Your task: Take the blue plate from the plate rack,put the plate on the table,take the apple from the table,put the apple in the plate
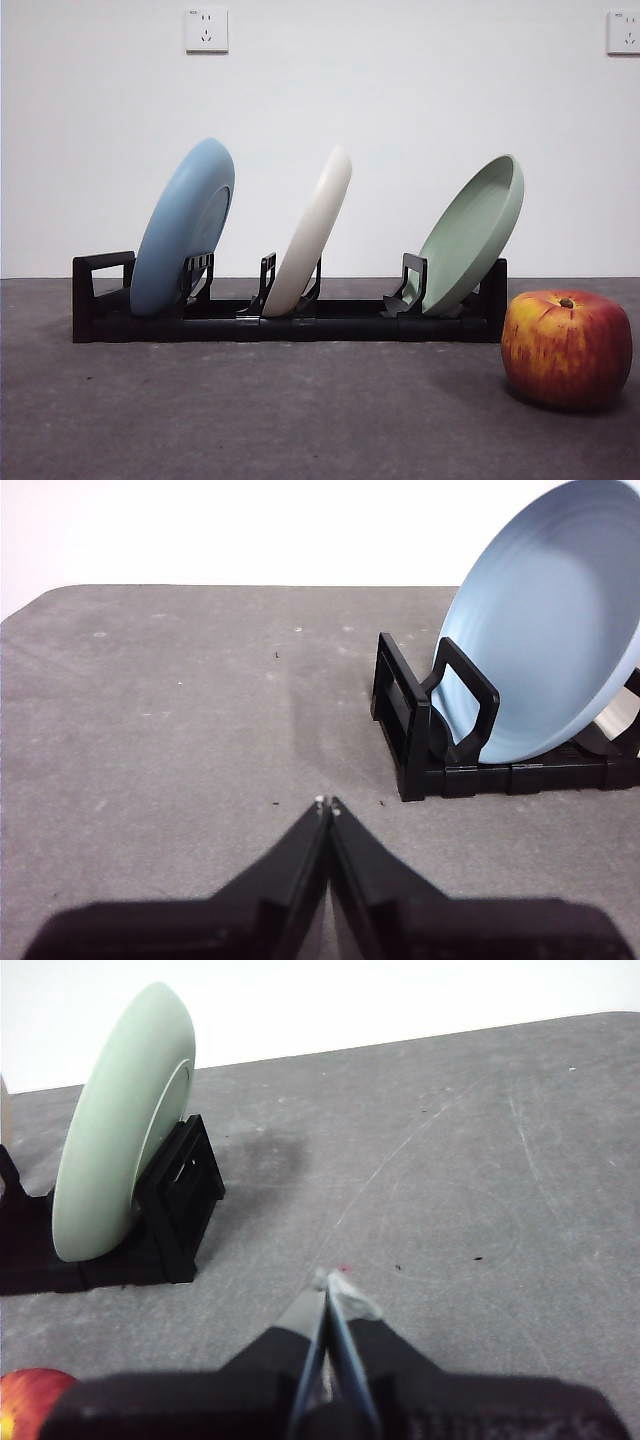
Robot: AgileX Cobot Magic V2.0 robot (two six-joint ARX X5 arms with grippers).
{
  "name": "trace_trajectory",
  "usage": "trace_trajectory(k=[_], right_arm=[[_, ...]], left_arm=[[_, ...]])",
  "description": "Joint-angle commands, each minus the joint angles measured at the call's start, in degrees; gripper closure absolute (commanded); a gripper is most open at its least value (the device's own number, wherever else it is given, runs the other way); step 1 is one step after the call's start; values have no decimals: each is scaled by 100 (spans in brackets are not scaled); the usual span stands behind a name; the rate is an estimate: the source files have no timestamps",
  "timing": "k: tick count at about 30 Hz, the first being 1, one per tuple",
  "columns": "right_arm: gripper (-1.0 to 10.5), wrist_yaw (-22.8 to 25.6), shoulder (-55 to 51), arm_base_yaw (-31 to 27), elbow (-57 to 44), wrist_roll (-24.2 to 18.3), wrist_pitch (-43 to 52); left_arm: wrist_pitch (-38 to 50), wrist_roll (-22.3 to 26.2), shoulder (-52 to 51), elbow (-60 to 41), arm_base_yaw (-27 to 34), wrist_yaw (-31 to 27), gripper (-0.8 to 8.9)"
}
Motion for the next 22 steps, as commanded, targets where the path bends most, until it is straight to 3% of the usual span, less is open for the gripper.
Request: trace_trajectory(k=[1, 8, 12, 16, 19, 22], right_arm=[[963, 11, 11, 11, -44, 39, -68], [963, -13, 11, 11, -44, 103, -59], [963, -26, 11, 11, -44, 855, -55], [963, -205, 11, 11, -44, 1884, 15], [963, -382, 15, 13, 74, 2149, 120], [963, -481, 151, 13, 413, 2243, 114]], left_arm=[[7, 66, -7, -74, 15, -7, 816], [11, -48, -7, -74, 15, 87, 816], [197, -741, -7, -74, 15, 413, 816], [426, -1357, -7, -68, 15, 1088, 819], [356, -1906, -7, 96, 15, 1292, 819], [149, -2013, 28, 474, 15, 1340, 819]])
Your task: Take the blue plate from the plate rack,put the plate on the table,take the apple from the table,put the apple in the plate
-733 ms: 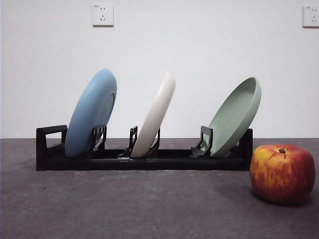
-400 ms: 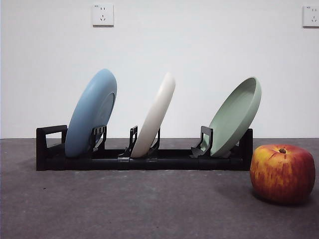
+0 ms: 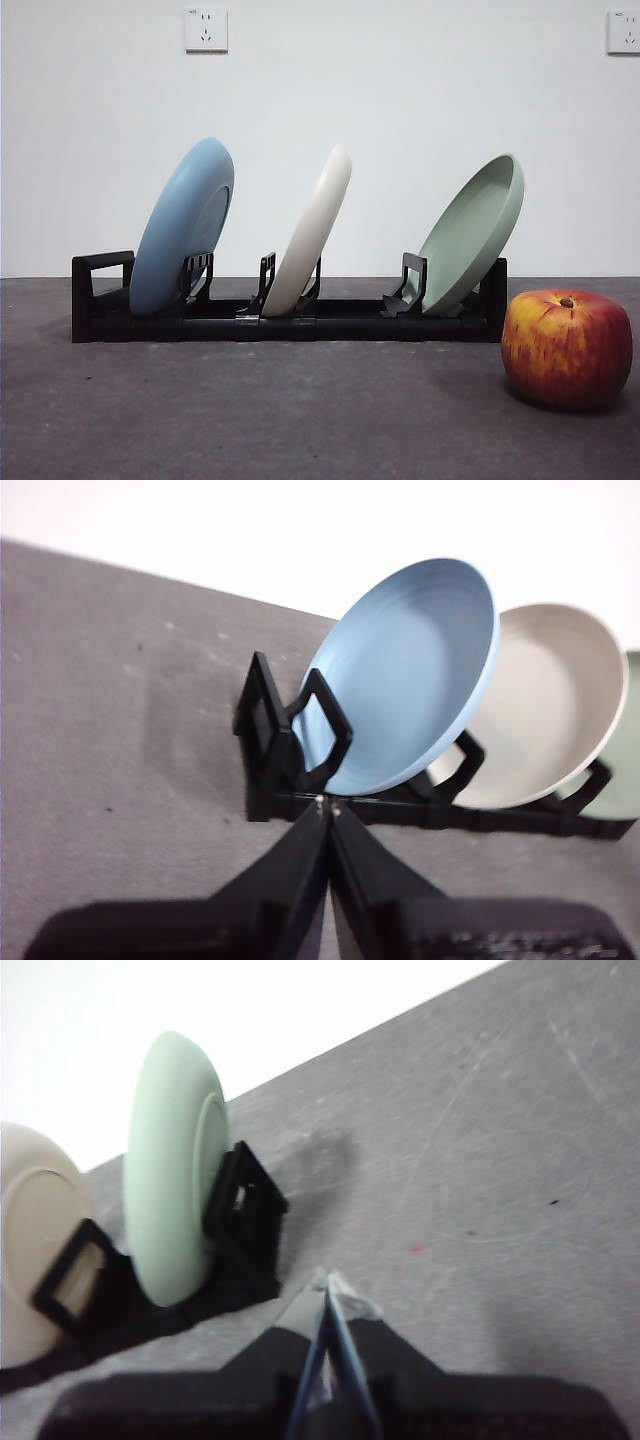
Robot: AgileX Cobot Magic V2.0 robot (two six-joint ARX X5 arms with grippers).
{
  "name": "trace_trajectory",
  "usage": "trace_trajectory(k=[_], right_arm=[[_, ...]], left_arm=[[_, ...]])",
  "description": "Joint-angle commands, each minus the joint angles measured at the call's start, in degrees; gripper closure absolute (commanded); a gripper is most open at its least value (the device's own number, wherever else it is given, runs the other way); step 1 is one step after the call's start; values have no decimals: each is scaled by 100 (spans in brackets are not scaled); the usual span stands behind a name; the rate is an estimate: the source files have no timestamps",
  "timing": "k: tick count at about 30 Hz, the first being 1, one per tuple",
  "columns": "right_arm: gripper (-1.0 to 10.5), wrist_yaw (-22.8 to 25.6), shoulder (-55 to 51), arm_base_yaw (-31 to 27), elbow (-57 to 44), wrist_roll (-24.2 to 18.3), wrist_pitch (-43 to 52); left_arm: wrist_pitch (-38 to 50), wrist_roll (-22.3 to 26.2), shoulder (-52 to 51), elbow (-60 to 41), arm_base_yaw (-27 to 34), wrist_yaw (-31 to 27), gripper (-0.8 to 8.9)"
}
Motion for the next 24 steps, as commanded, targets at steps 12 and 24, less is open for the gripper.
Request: trace_trajectory(k=[12, 24], right_arm=[[963, -855, 1888, 13, 2844, -584, -592], [821, -1843, 4065, 118, 5311, -2009, -2538]], left_arm=[[-868, 603, 1709, 2667, 15, 57, 820], [-1784, 1351, 3322, 4669, -7, 487, 719]])
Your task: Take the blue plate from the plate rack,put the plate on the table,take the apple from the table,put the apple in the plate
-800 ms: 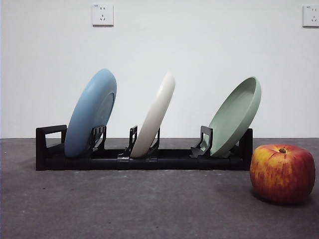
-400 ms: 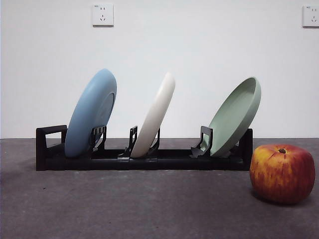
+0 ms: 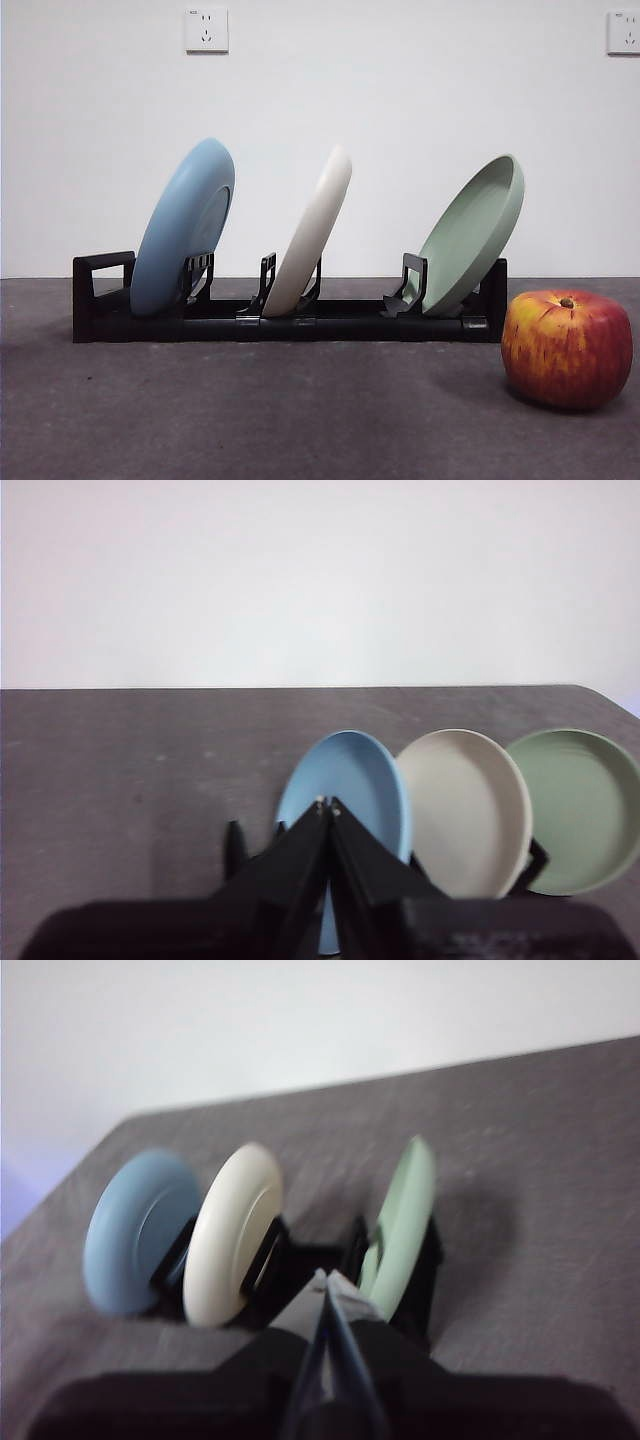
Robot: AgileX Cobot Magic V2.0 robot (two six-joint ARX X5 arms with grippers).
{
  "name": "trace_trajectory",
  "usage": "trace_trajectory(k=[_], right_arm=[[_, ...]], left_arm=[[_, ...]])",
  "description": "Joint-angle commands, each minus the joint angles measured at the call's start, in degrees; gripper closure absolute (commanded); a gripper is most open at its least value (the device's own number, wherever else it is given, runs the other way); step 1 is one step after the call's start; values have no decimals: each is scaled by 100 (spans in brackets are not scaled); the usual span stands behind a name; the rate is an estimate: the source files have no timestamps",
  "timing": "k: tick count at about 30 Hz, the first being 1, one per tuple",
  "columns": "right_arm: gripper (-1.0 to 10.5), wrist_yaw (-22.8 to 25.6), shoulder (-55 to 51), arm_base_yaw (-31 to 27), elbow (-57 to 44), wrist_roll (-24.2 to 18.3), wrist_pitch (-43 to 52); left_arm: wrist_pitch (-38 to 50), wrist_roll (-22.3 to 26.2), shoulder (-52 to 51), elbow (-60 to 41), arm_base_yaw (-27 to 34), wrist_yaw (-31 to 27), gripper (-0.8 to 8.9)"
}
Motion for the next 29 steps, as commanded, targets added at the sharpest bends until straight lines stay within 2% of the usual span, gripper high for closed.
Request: trace_trajectory(k=[1, 3, 4, 6, 9, 12, 16, 20, 26, 29], right_arm=[[747, -94, 354, 44, 262, -345, -197], [596, -90, 535, 44, 352, -343, -238], [502, -92, 627, 44, 380, -337, -240], [450, -90, 723, 44, 387, -319, -240], [447, -90, 813, 44, 387, -306, -234], [448, -87, 835, 44, 387, -243, -175], [450, -87, 835, 44, 387, -227, -157], [450, -87, 835, 44, 387, -229, -164], [450, -87, 835, 44, 387, -227, -166], [450, -85, 835, 44, 387, -227, -168]], left_arm=[[17, 151, 190, 87, -20, 319, 628], [24, 107, 278, 96, -35, 514, 493], [-46, 94, 315, 96, -42, 610, 464], [-195, -26, 398, 96, -70, 713, 467], [-306, -273, 619, 96, -133, 715, 467], [-55, -496, 994, 103, -208, 743, 467], [664, -811, 1792, 212, -382, 1298, 467], [739, -710, 2688, 745, -741, 1303, 467], [579, -271, 4072, 1897, -1320, 1250, 467], [256, -42, 4725, 2446, -1615, 859, 467]])
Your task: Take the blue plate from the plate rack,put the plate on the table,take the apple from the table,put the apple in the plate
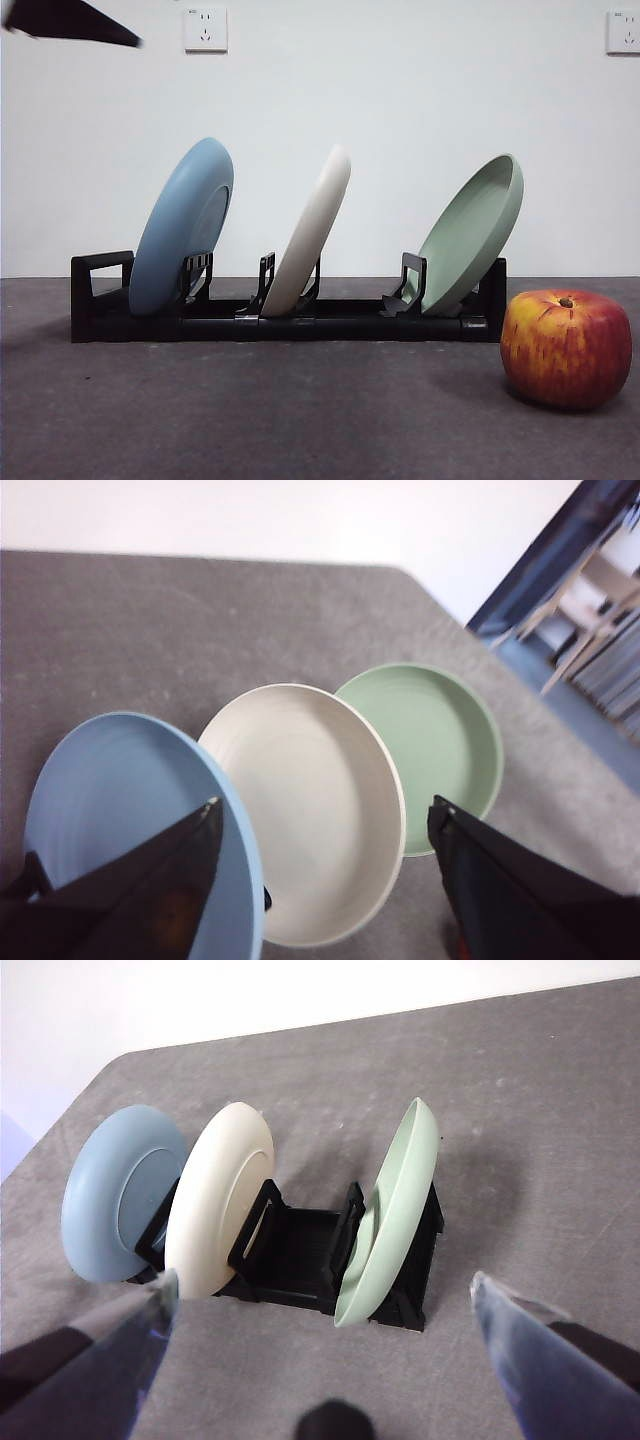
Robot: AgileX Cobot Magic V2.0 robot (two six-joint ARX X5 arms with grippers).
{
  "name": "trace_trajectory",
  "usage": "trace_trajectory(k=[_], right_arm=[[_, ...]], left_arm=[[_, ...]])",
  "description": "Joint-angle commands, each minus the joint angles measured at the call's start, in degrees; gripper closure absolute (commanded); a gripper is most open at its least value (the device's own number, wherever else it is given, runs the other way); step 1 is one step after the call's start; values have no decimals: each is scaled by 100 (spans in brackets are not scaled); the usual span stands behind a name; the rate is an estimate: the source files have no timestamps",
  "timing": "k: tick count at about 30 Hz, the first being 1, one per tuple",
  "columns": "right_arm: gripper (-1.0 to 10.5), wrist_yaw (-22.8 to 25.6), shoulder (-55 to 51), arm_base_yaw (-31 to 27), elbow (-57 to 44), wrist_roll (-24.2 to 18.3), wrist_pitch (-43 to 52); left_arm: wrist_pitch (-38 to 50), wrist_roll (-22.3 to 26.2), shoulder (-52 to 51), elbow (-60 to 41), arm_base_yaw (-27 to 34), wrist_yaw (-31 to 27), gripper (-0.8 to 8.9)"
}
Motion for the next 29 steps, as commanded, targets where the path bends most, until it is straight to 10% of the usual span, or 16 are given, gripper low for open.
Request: trace_trajectory(k=[1, 14, 19, 29], right_arm=[[450, 0, 0, 9, 17, 20, 17], [451, 13, 0, 7, 17, 66, 20], [451, 15, 0, 7, 17, 125, 22], [451, 35, 0, 7, 17, 168, 26]], left_arm=[[-343, 431, 599, 402, -256, -422, 467], [-584, 800, 2238, 911, -791, -1495, 474], [-695, 999, 2297, 911, -831, -1502, 833], [-1084, 1027, 2251, 1770, -960, -1456, 821]])
